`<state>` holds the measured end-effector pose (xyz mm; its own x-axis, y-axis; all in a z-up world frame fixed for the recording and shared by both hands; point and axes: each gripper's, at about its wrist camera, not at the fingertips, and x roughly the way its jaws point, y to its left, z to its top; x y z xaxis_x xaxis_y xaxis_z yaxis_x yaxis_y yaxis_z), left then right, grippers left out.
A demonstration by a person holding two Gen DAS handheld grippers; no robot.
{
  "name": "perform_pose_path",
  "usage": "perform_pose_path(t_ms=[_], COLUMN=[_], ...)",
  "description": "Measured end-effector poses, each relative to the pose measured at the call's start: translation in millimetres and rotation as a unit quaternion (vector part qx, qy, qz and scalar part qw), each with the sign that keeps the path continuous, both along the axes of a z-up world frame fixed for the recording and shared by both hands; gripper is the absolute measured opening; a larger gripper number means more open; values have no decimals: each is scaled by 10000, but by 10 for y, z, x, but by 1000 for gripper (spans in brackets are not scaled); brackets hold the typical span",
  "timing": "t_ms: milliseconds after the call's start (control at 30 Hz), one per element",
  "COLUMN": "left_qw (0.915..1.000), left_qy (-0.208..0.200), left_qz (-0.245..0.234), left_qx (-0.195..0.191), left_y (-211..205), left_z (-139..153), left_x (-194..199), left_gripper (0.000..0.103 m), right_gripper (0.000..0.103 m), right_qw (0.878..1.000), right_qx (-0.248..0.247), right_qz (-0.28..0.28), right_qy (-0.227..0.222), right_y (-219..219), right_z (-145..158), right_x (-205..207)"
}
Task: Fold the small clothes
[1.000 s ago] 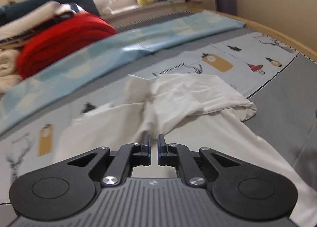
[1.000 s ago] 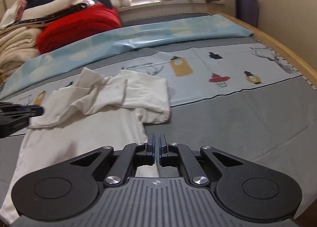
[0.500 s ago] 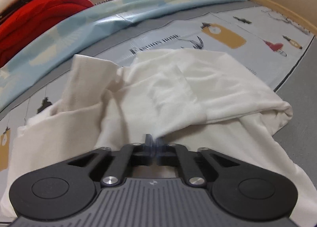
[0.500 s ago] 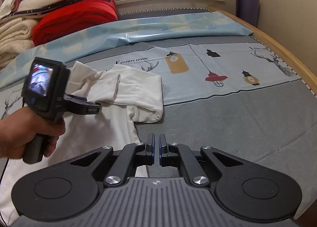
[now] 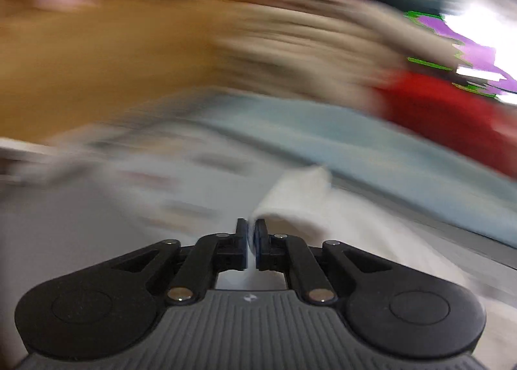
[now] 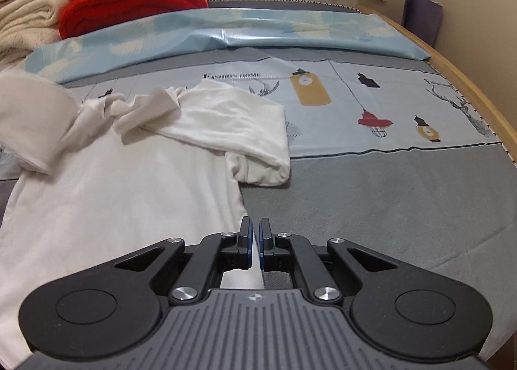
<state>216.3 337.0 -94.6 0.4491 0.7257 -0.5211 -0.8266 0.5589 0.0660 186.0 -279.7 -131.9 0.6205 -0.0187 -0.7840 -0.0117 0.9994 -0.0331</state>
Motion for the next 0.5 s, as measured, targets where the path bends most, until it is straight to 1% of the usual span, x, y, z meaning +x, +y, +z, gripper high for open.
perform_pose_path(t_ms=[33, 67, 100, 167, 200, 233, 267, 300, 333, 367, 400, 433, 467, 500], left_qw=[9983, 9972, 9978, 9998, 9990, 9946, 9878, 9807, 9719, 9666, 9628, 9613, 9605, 9586], left_qy=[82, 83, 39, -24, 5, 9, -36, -69, -25, 78, 301, 643, 990, 1440], left_qz=[538, 728, 667, 144, -340, -866, -1266, -1524, -1759, -1854, -1829, -1618, -1325, -825], left_qx=[188, 118, 0, -129, -283, -565, -907, -1223, -1567, -1770, -1968, -2135, -2237, -2313], left_y=[223, 426, 506, 474, 414, 345, 296, 282, 276, 287, 307, 356, 404, 464], left_z=[-16, -34, -40, -77, -127, -202, -298, -402, -545, -667, -829, -1012, -1143, -1266], left_x=[-90, -175, -202, -156, -60, 55, 156, 226, 314, 368, 433, 482, 502, 477], left_gripper=[13, 13, 13, 15, 18, 24, 26, 26, 26, 27, 28, 31, 31, 36], right_gripper=[3, 3, 3, 3, 3, 3, 3, 3, 3, 3, 3, 3, 3, 3], right_qw=[10000, 9999, 9997, 9995, 9994, 9992, 9993, 9994, 9996, 9998, 9999, 9997, 9994, 9988], right_qx=[-79, -152, -202, -266, -298, -319, -313, -270, -186, -69, 38, 102, 154, 229], right_qz=[17, 42, 77, 149, 189, 217, 219, 205, 184, 167, 166, 195, 251, 288], right_qy=[24, 49, 67, 76, 71, 61, 58, 63, 65, 40, -18, -90, -193, -312], right_y=[31, 62, 96, 150, 175, 201, 220, 234, 249, 263, 281, 303, 337, 364], right_z=[-21, -41, -60, -89, -99, -107, -112, -116, -115, -105, -89, -71, -46, -10], right_x=[2, 1, 1, 5, 8, 11, 16, 21, 26, 26, 21, 18, 10, 1])
